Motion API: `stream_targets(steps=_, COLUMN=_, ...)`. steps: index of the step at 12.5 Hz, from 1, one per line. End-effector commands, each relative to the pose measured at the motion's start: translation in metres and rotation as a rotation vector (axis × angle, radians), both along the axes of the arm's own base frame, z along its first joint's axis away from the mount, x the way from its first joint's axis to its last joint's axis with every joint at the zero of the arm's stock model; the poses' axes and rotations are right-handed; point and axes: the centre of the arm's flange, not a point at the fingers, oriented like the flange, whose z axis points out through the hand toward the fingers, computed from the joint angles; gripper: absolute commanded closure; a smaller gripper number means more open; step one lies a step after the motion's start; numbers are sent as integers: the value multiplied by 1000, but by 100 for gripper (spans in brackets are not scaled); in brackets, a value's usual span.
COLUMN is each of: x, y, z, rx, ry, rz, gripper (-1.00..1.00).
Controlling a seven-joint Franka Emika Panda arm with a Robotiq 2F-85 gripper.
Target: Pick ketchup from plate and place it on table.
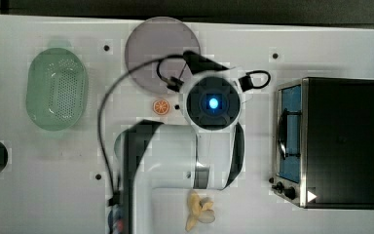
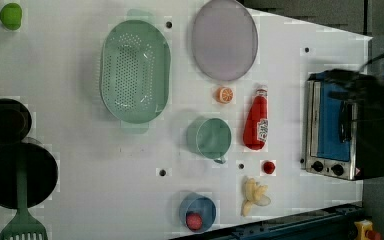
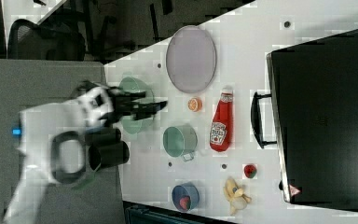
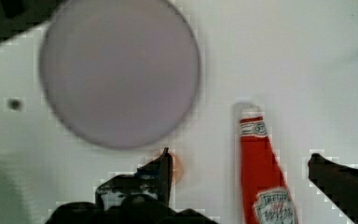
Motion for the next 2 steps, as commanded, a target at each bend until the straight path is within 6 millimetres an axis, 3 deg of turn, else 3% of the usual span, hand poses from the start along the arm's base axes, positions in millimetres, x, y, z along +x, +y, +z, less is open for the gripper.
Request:
stream_targets(steps=1, x=-5, y=9, z=57, rx=21, ry=97, rz=-224, gripper=-100)
stream_targets(steps=2, x=-5, y=9, z=81, rx=20, ry=119, rz=-255, gripper=-100)
